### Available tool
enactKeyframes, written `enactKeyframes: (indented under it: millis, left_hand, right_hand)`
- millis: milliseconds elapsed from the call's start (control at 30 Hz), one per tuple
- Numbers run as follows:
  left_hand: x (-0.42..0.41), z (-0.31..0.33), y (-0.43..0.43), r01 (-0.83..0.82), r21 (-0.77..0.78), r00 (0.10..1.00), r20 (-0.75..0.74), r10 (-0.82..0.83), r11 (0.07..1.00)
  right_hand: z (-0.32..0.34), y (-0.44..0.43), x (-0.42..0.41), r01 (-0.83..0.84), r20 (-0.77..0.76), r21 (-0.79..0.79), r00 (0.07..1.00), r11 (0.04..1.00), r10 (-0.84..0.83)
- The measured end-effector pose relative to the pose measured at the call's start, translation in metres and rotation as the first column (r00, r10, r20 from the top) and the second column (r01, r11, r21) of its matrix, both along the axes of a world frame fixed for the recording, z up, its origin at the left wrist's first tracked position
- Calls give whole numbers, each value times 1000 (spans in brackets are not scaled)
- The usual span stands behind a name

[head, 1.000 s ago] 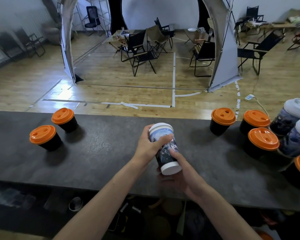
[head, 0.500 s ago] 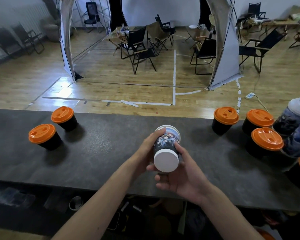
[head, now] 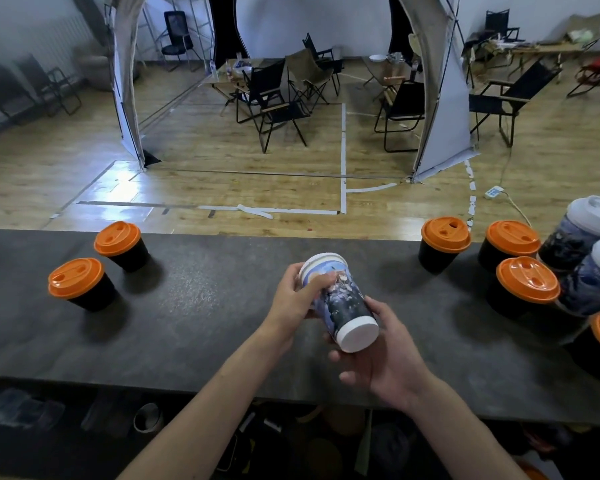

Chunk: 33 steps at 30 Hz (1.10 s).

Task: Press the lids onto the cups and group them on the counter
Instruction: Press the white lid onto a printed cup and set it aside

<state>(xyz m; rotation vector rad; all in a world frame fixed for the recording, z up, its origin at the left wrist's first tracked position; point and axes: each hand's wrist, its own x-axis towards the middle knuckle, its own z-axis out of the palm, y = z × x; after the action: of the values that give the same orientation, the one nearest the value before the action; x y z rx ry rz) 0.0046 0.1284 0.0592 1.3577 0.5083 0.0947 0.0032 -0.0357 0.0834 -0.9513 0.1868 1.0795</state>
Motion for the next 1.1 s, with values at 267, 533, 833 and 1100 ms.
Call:
enactKeyframes:
  millis: [267,533,833,1100]
  left_hand:
    - [0,7,-5,-46,-201,998,33,54,979]
    - [5,4,-3,-105,-136,994,-6,105,985]
    - [-1,-10,1,-150,-189,989,-23,149,970]
    - [0,-14,9,-87,-261,995,19,95,961]
  right_hand:
    - [-3,3,-2,44,73,3,996,999,-44]
    - [-20,7,6,129,343,-186,938,974,-59]
    - [-48,-2,8,305,742,-517,625,800,242]
    - [-43,-1,3,458,895,-371,407,808,180]
